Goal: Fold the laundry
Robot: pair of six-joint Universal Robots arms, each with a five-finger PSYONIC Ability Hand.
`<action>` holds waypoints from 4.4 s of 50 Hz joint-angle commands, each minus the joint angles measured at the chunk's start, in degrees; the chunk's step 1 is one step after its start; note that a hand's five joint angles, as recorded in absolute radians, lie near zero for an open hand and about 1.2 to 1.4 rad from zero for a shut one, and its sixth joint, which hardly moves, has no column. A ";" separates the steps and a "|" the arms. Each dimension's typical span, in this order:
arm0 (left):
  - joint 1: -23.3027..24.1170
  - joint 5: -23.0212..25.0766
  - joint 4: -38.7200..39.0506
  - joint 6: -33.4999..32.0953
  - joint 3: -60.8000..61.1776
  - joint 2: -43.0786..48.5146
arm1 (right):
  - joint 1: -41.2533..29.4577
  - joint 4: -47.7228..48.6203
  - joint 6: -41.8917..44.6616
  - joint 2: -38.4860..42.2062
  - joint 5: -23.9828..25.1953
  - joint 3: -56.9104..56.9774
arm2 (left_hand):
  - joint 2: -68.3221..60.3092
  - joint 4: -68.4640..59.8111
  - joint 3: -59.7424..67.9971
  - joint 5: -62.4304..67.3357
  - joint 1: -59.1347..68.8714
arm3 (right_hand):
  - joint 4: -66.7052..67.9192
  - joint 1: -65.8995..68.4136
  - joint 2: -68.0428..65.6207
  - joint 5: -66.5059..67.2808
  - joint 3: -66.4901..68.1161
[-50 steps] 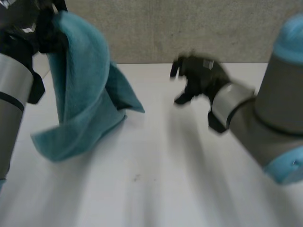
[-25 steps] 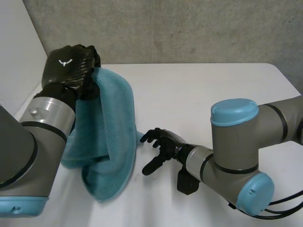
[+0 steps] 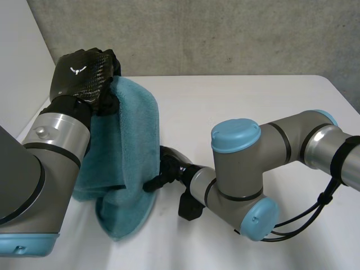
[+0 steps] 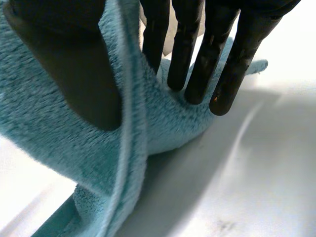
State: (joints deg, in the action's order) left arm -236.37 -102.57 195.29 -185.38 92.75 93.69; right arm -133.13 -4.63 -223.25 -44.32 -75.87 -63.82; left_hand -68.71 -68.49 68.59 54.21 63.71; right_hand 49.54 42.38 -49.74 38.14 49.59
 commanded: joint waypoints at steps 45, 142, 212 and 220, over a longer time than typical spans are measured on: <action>3.98 0.26 0.35 0.20 3.68 16.00 | 11.75 -15.33 74.19 -20.02 -13.25 -9.13 | -11.29 -11.51 11.41 15.79 16.29 | 30.46 37.62 -30.26 31.86 30.41; -1.20 34.36 -24.77 -25.91 -34.82 44.83 | 21.33 21.32 76.56 -21.95 -1.91 -32.68 | 29.23 29.00 -29.11 -24.73 -24.23 | 30.46 37.62 -30.26 31.86 30.41; -4.10 7.12 -15.37 -38.48 -8.22 17.33 | 22.82 -4.29 83.49 -22.91 -3.67 -26.10 | -11.29 -11.51 11.41 15.79 16.29 | 30.46 37.62 -30.26 31.86 30.41; -4.71 7.12 -18.54 -38.13 11.38 6.08 | 22.74 -19.62 91.94 -24.58 -4.29 -26.00 | -11.29 -11.51 11.41 15.79 16.29 | 30.46 37.62 -30.26 31.86 30.41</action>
State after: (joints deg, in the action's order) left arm -240.67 -95.82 179.52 -224.11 91.55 106.71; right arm -110.33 -14.16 -137.08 -67.46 -79.81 -89.66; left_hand -68.60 -68.41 68.34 55.81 64.27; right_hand 68.44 54.66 -68.03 56.54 68.10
